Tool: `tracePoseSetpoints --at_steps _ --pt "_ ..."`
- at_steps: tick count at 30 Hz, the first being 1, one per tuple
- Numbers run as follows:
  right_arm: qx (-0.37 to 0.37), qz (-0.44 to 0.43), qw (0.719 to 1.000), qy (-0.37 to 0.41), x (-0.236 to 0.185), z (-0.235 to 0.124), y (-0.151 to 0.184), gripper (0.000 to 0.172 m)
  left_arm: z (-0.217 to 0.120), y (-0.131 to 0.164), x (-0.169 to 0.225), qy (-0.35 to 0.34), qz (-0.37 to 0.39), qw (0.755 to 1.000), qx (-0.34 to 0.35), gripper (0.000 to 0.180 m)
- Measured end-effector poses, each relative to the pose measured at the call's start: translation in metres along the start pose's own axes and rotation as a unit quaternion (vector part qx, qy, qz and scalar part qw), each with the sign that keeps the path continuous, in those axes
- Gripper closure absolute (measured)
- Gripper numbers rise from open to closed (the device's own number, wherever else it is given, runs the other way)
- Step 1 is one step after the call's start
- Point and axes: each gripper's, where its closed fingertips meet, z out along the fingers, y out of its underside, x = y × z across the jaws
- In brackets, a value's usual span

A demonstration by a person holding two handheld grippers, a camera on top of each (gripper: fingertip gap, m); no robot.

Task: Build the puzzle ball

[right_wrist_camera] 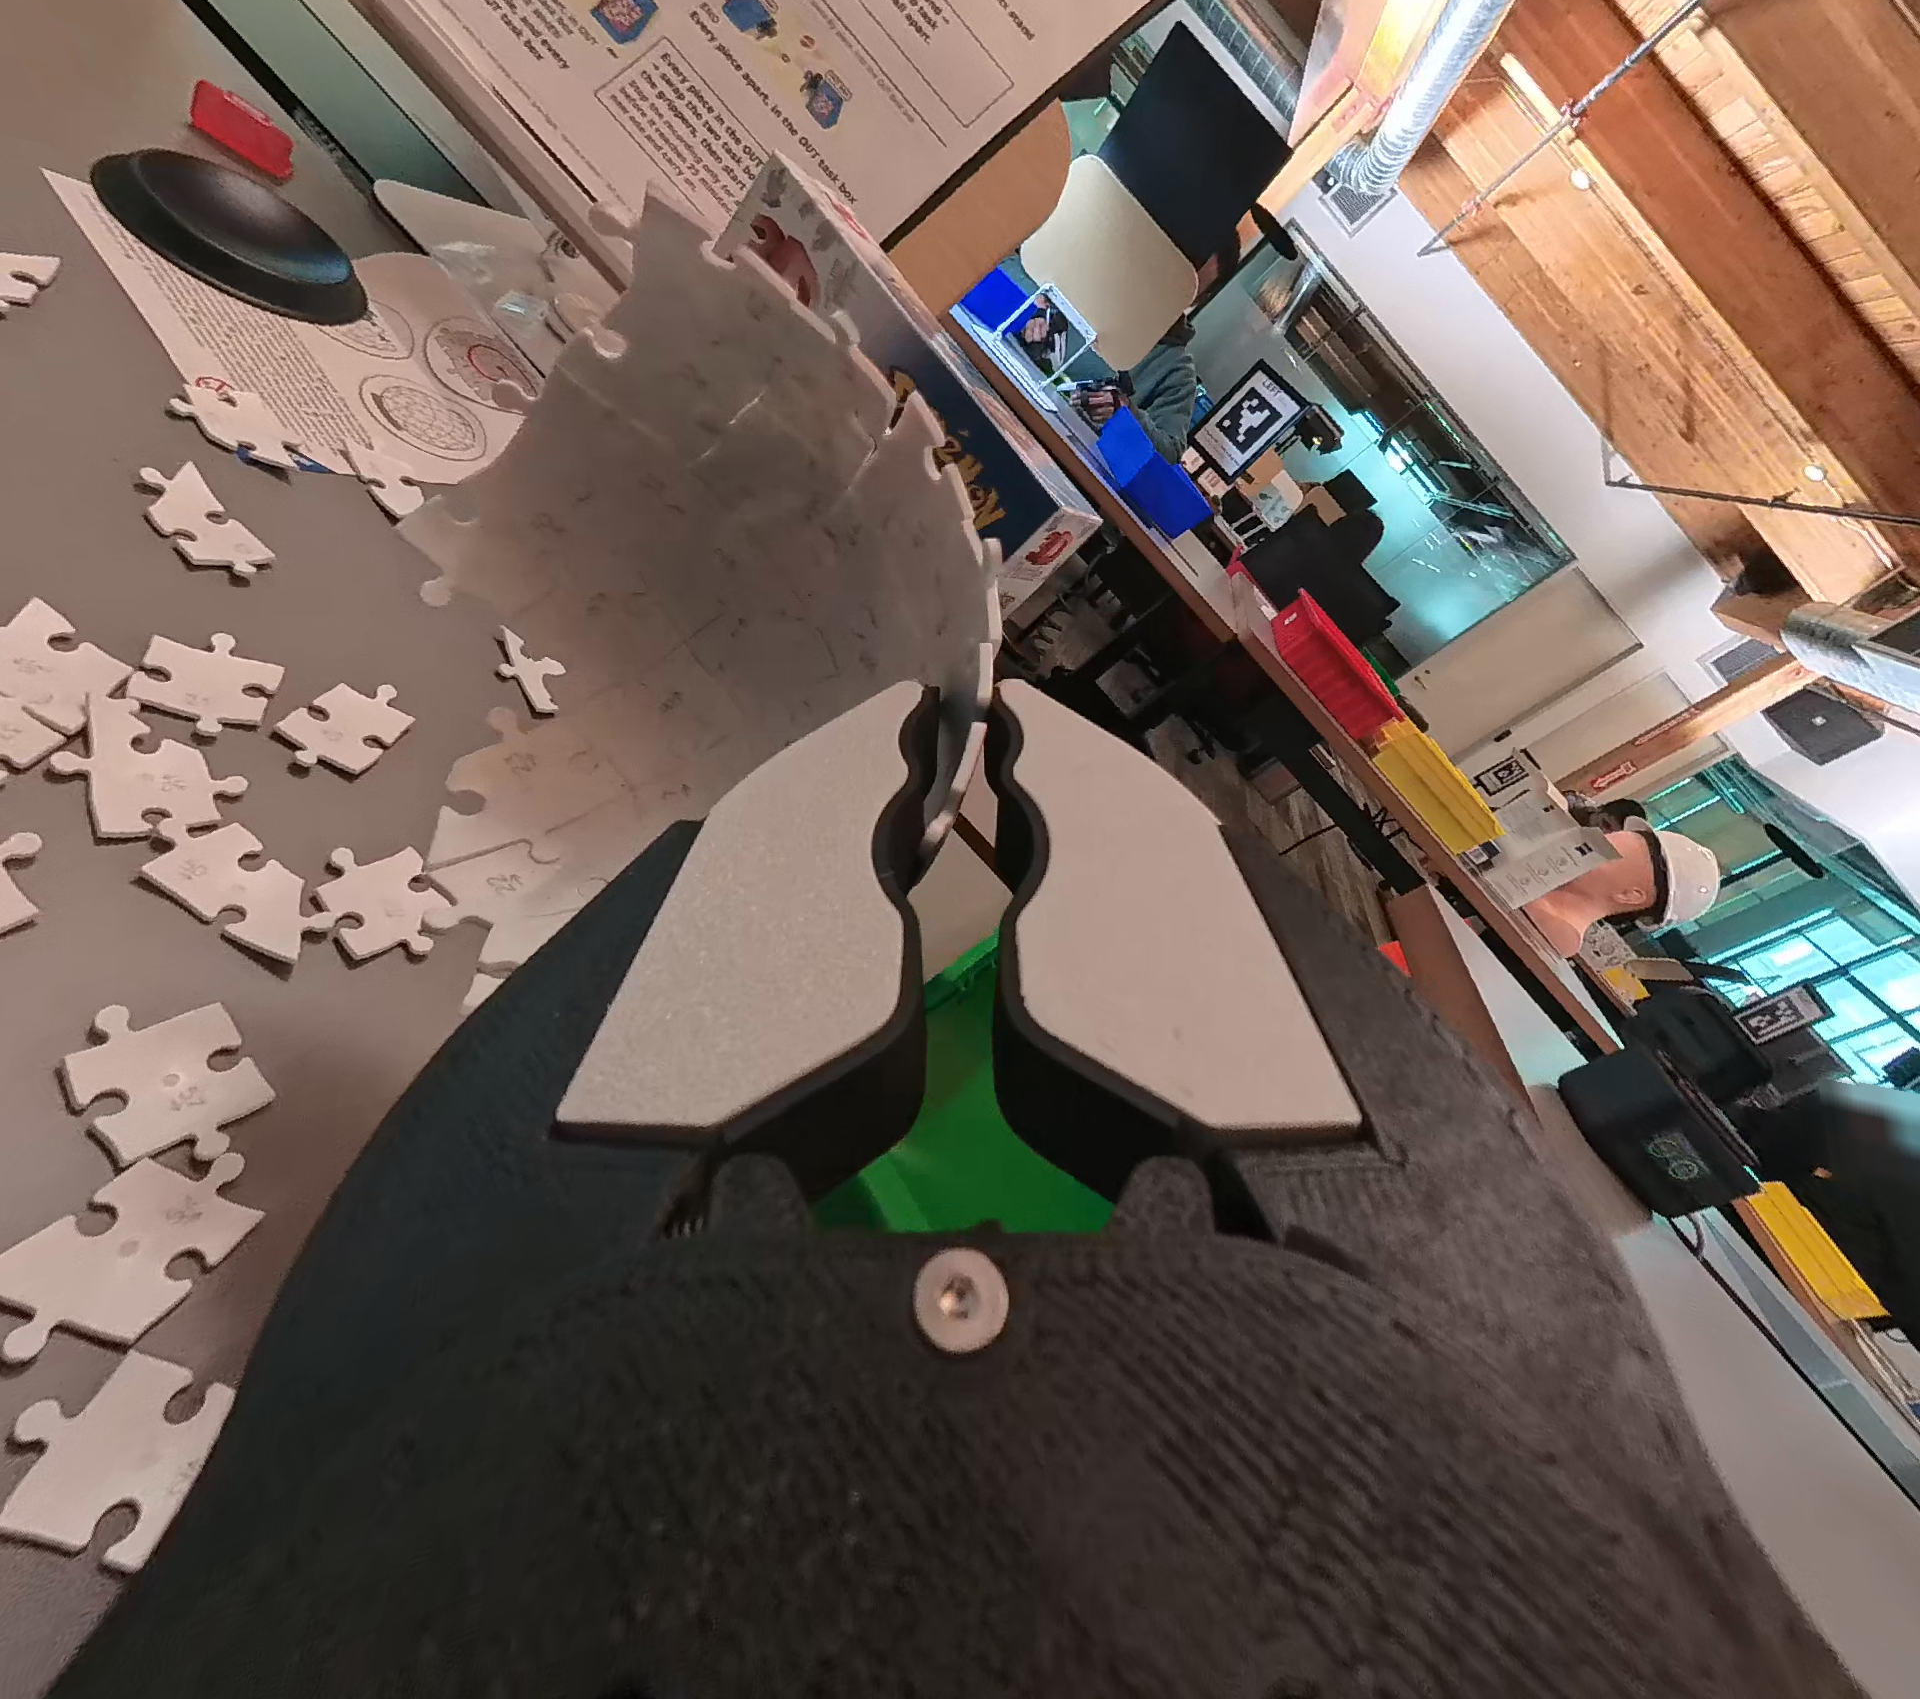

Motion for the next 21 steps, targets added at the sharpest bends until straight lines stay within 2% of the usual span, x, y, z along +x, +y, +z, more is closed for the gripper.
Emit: tracePoseSetpoints --at_steps 3,12,17,21 --pt "-0.001 0.001 1.0 -0.003 -0.002 0.002 0.001 0.164 0.002 0.012 0.004 -0.011 0.021 0.999 -0.028 0.18" --pt "-0.005 -0.001 1.0 -0.011 -0.008 0.006 0.003 0.164 -0.002 0.015 0.019 -0.024 0.031 0.999 -0.033 0.18" --pt "-0.006 -0.001 1.0 -0.01 -0.008 0.006 0.003 0.164 -0.005 -0.005 0.007 -0.06 -0.003 0.998 0.025 0.177" --pt "-0.007 -0.003 1.0 -0.013 -0.009 0.006 0.003 0.164 0.007 -0.004 0.003 -0.069 -0.002 0.998 0.01 0.177"
